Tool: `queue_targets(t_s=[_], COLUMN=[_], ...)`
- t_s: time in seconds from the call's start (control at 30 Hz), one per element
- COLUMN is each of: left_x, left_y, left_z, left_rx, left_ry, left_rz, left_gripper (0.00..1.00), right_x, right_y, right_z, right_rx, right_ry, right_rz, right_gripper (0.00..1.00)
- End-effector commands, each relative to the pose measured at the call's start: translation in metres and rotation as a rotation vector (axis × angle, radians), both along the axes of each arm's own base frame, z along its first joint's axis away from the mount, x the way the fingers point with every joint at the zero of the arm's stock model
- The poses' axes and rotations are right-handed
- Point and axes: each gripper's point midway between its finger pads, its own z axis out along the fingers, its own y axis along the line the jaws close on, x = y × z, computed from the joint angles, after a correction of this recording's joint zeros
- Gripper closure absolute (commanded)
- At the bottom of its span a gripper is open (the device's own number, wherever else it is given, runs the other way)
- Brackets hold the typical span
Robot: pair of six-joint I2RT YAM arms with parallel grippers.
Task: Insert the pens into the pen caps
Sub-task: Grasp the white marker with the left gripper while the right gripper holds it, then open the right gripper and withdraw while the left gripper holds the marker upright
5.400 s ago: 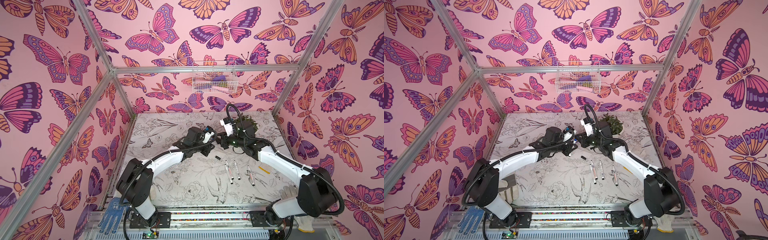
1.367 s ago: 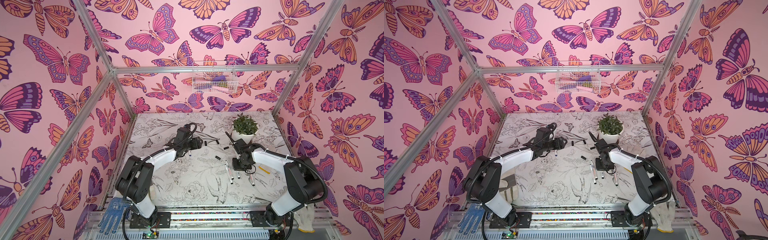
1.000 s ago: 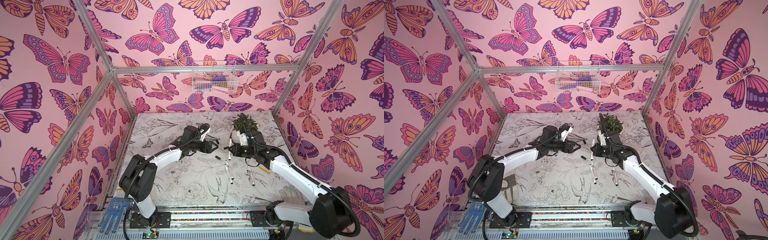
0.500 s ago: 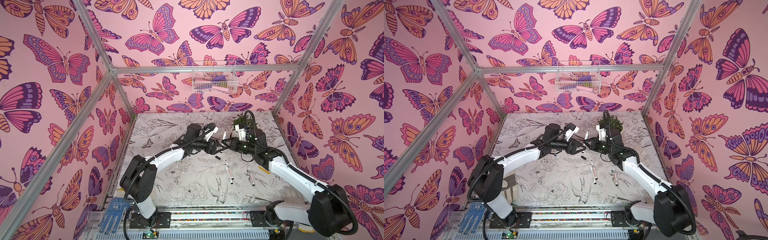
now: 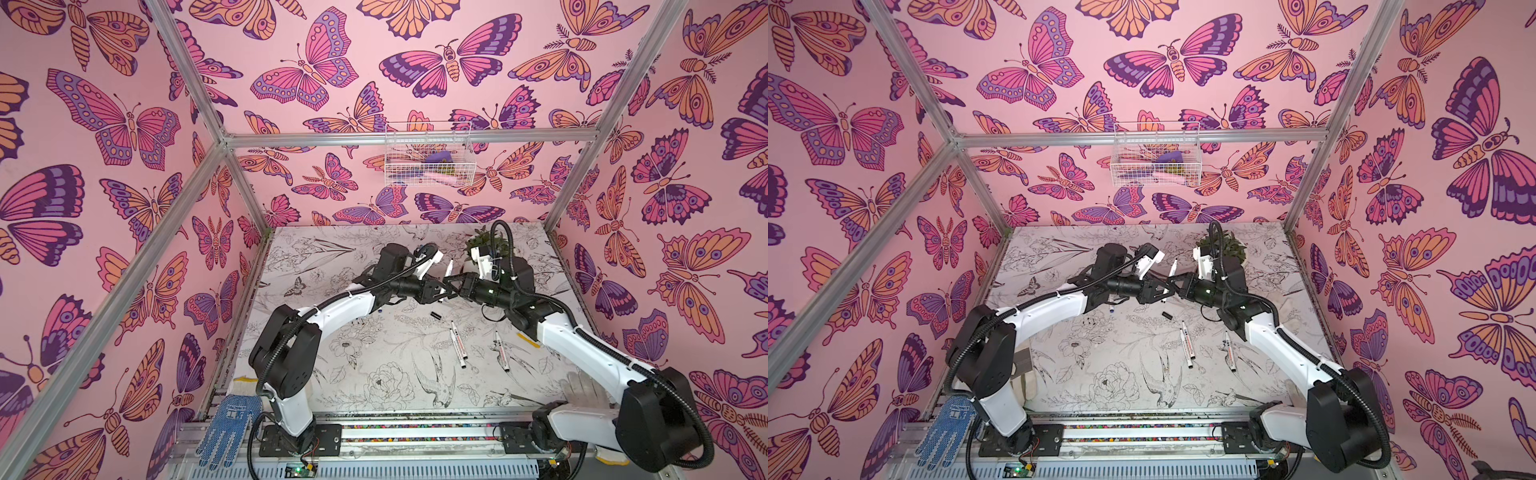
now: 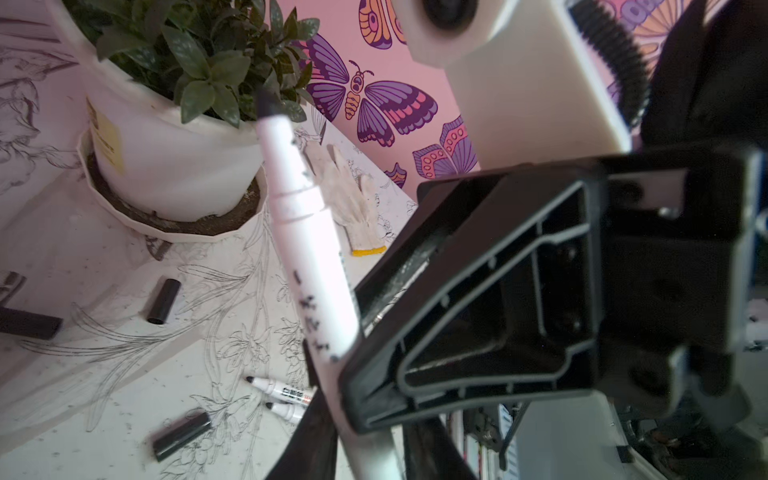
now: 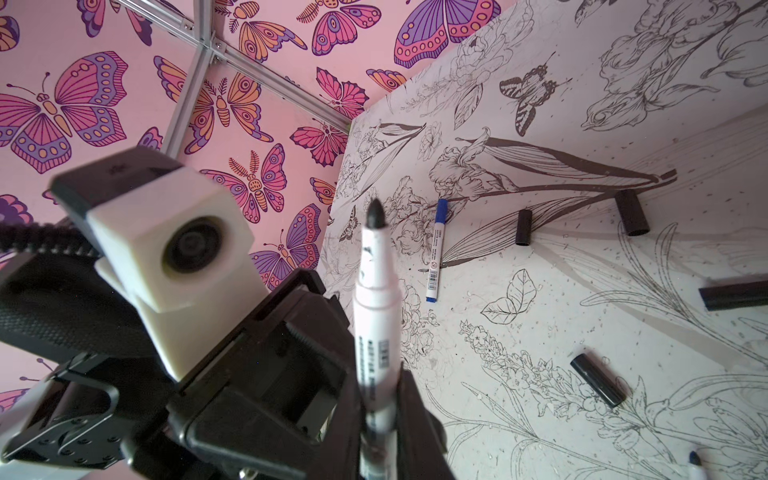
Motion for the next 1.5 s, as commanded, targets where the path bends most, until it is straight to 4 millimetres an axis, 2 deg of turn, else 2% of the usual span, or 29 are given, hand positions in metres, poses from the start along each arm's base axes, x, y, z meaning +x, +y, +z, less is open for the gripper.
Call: queue_targets(t_s=[0.0,0.07,0.2,0.23,0.37,0.57,0.7,0.77,0.87,1.0,1.07,1.3,1.47], left_x=[0.002,0.000,-0.007,-0.010,-0.018,-0.018,-0.018,-0.018,-0.017,-0.012,-0.009,0.004,0.006], left_y=[0.002,0.004,0.006,0.006,0.005,0.004,0.004,0.004,0.004,0.005,0.005,0.006,0.004], left_z=[-0.004,-0.004,-0.013,-0.014,-0.015,-0.011,-0.010,-0.009,-0.010,-0.009,-0.005,0.006,0.010], left_rx=[0.009,0.013,0.030,0.032,0.035,0.032,0.030,0.031,0.036,0.049,0.044,0.031,0.025], left_ry=[-0.016,-0.021,-0.020,-0.024,-0.033,-0.048,-0.052,-0.057,-0.056,-0.056,-0.063,-0.086,-0.087], left_rz=[0.006,0.001,-0.016,-0.022,-0.039,-0.041,-0.042,-0.040,-0.034,-0.011,-0.006,0.007,-0.010], left_gripper=[0.91,0.99,1.00,1.00,1.00,1.00,1.00,1.00,1.00,0.60,0.52,0.53,0.59], right_x=[0.000,0.000,0.005,0.007,0.015,0.020,0.022,0.022,0.022,0.018,0.016,0.008,0.004], right_y=[0.004,0.001,-0.004,-0.006,-0.011,-0.002,0.001,0.002,0.001,0.003,0.004,0.004,0.001], right_z=[0.017,0.015,0.019,0.020,0.025,0.018,0.012,0.012,0.014,0.013,0.011,0.011,0.008], right_rx=[0.043,0.028,0.019,0.015,-0.009,-0.013,0.002,0.011,0.009,0.006,0.005,0.000,-0.020], right_ry=[-0.032,-0.030,-0.042,-0.045,-0.072,-0.038,-0.014,-0.015,-0.026,-0.028,-0.022,-0.022,-0.021], right_rz=[0.010,-0.003,-0.036,-0.053,-0.086,-0.038,-0.030,-0.031,-0.032,-0.007,0.001,0.023,0.023], right_gripper=[0.94,0.91,0.64,0.60,0.56,0.60,0.75,0.85,0.94,0.98,0.99,1.00,1.00])
